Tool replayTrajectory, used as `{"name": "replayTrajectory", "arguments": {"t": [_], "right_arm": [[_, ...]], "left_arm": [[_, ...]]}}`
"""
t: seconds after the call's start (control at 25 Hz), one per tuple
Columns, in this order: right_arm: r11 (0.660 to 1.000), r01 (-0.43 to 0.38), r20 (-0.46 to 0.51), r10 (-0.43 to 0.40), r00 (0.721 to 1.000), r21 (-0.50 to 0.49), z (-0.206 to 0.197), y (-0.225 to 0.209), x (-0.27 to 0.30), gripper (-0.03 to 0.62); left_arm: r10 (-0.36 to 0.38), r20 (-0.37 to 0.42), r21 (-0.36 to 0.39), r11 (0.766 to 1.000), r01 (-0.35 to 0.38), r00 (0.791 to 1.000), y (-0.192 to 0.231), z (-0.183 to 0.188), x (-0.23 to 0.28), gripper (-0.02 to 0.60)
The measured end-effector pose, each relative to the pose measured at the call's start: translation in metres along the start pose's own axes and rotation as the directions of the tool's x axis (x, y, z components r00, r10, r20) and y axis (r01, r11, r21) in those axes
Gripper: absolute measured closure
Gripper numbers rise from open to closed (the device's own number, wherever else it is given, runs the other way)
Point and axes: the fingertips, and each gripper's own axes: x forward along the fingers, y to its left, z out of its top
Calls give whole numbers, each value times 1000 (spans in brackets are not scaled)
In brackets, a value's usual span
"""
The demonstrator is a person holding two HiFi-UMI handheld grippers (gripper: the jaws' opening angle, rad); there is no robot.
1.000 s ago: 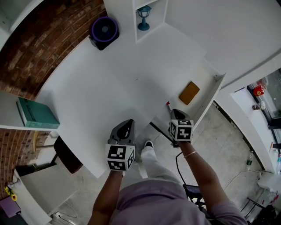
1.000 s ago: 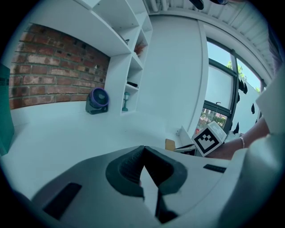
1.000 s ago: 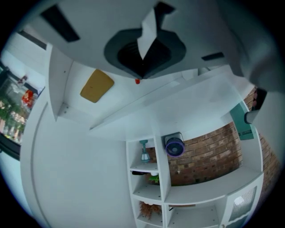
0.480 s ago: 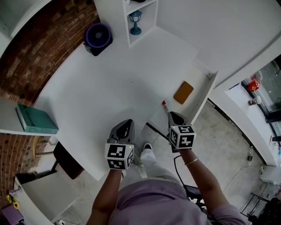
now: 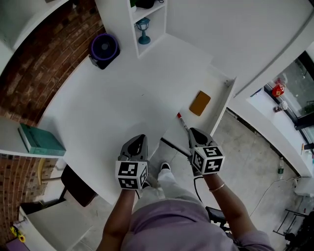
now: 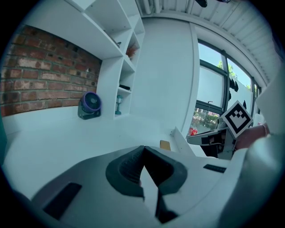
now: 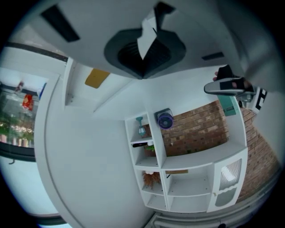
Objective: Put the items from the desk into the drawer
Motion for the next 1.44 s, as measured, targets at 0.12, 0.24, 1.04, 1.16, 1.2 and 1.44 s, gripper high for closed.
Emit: {"name": "replayTrajectory", "arguments": {"t": [0.12,0.24,1.04,1.16,1.2,1.44], "right_arm": [[1000,0,21,0,1000,7,4,1,-12,592],[1000,6,40,-6,999,10,6,2,-23,592],[1000,4,114,-5,994,16,7,15,-59,592],[999,-11,105,7,994,32,4,13,-62,592],[999,-10,103,7,995,32,4,10,-63,592],[999,-14,107,11,994,28,4,6,-58,592]], "left_arm": [[-7,1,4,1000,7,1000,-1,0,-1,583],[-18,1,11,1000,18,1000,-4,0,-4,583],[-36,18,24,999,36,999,-5,5,-15,583],[-26,17,20,999,25,1000,-5,5,-17,583],[-24,19,19,1000,23,1000,-6,6,-16,583],[-15,21,23,1000,15,1000,-1,7,-13,583]]}}
